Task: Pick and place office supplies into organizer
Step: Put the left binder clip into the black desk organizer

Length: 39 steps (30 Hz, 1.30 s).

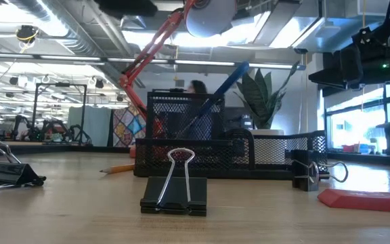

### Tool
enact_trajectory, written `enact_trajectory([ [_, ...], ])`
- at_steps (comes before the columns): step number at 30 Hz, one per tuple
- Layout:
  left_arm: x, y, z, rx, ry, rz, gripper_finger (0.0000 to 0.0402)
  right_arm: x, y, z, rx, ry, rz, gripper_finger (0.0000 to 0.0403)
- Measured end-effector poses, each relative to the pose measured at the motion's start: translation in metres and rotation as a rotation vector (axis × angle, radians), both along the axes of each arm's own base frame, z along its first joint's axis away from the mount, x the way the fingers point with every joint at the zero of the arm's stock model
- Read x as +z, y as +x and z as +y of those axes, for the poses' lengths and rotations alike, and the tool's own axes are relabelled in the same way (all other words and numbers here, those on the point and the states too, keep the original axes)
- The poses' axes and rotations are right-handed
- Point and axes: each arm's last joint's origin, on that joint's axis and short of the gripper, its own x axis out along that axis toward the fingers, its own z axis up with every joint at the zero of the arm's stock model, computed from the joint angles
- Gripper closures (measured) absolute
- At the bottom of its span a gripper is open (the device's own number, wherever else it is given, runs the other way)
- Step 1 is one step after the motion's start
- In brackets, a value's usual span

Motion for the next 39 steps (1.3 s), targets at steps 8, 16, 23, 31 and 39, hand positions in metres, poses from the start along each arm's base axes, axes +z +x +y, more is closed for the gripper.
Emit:
enact_trajectory([
  [8,-0.028,-0.004,-0.025,0.042,-0.008,0.099,0.0233,0.0,0.0,0.0,-0.001,-0.012,0.01,0.0275],
  [16,-0.06,-0.014,-0.058,0.016,-0.023,0.174,0.0233,0.0,0.0,0.0,0.001,0.02,-0.016,0.0275],
  [23,-0.087,-0.019,-0.072,0.043,-0.015,0.239,0.0233,0.0,0.0,0.0,0.005,0.058,-0.048,0.0275],
  [31,-0.112,-0.025,-0.068,0.14,-0.057,0.401,0.0233,0.0,0.0,0.0,0.005,0.06,-0.05,0.0275],
  [39,-0.114,-0.028,-0.066,0.158,-0.076,0.456,0.0233,0.0,0.0,0.0,0.005,0.06,-0.05,0.0275],
])
